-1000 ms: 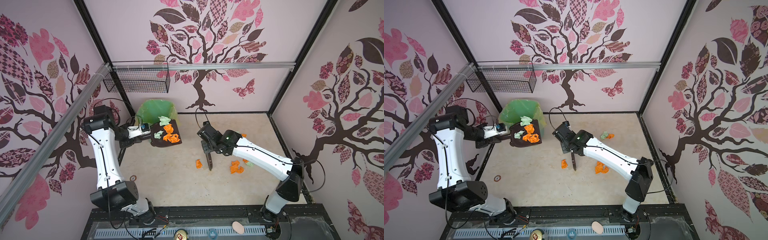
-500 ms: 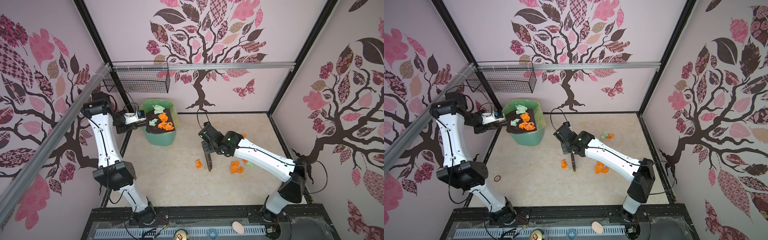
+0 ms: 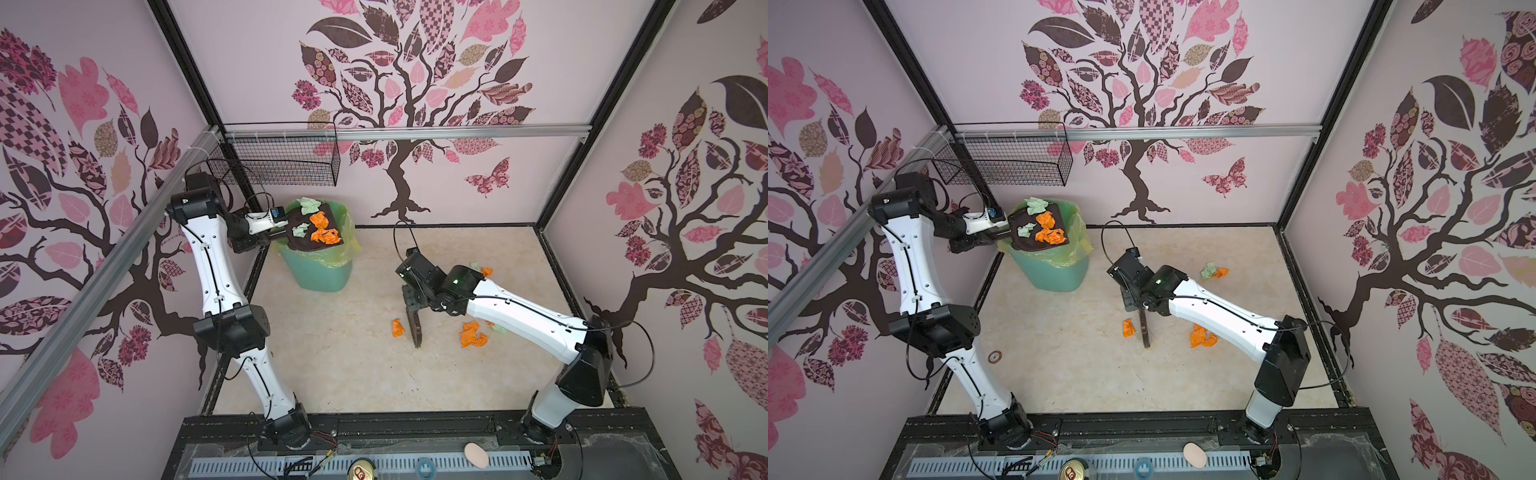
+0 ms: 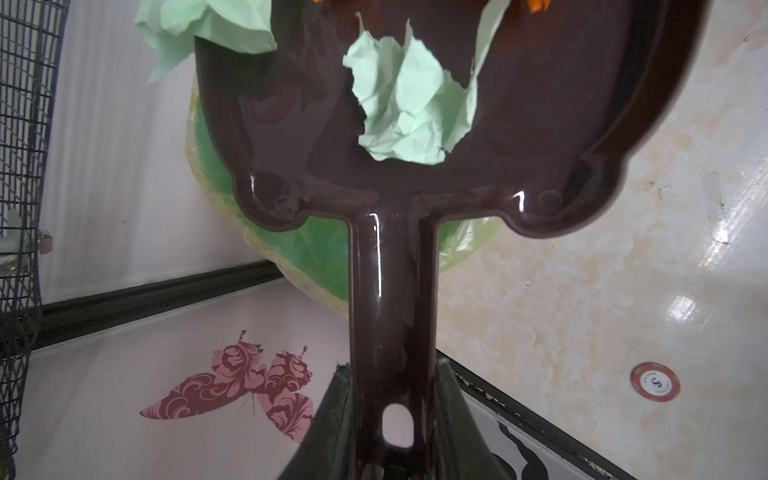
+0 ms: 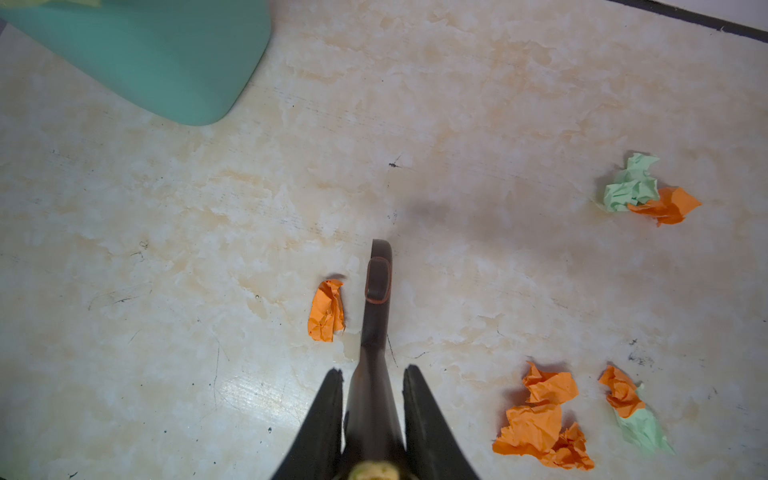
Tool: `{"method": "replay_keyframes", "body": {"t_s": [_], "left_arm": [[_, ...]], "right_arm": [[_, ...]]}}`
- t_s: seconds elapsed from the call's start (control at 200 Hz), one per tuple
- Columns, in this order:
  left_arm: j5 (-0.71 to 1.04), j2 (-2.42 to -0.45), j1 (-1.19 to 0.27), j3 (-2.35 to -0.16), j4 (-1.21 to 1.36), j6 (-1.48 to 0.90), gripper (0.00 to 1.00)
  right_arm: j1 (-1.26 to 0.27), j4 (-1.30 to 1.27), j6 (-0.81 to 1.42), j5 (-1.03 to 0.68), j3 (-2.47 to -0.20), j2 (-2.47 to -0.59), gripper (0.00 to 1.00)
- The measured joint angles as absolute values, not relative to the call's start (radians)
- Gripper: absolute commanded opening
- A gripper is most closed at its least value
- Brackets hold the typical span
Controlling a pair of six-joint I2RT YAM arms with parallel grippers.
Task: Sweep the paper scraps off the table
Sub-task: 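Tip the dustpan into the green bin with the left gripper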
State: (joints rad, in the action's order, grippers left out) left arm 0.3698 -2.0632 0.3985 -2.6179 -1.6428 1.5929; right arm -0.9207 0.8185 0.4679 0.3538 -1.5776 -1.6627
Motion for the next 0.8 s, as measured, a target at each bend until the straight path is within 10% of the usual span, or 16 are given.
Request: {"method": "replay_keyframes", "body": {"t_s": [0.8], "left_arm": [[-0.048, -2.094, 0.253, -2.747, -1.464, 1.837, 0.03]], "right_arm": [[-0.928, 0.749, 0.471, 0.336, -1.553, -1.663, 0.0]]}}
